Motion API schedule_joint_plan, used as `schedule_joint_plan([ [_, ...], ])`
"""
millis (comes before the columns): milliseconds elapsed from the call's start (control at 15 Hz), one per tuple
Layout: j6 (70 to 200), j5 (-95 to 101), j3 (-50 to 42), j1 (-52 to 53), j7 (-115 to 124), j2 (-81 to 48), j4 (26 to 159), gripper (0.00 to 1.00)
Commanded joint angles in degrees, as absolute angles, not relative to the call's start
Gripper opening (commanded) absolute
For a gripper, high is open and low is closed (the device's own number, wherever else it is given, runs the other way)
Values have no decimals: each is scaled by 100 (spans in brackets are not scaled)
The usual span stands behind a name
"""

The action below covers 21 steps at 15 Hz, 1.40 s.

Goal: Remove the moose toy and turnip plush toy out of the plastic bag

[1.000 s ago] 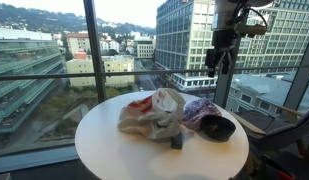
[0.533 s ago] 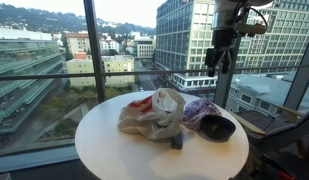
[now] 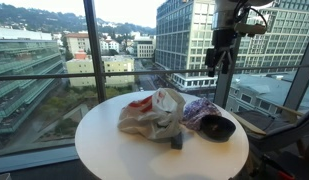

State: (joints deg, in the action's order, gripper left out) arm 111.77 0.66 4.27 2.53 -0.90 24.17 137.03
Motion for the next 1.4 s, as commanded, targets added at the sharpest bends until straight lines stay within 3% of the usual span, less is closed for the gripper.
schedule_joint_plan([
  [0,11337,-43,289,257,-81,2331,13800,100],
  [467,12526,33,-103,62,-342,1919,14160,100],
  [933,14123,277,-148,-106,-248,426,13844,100],
  [1333,14601,-11,-63,-37,-289,-584,13314,100],
])
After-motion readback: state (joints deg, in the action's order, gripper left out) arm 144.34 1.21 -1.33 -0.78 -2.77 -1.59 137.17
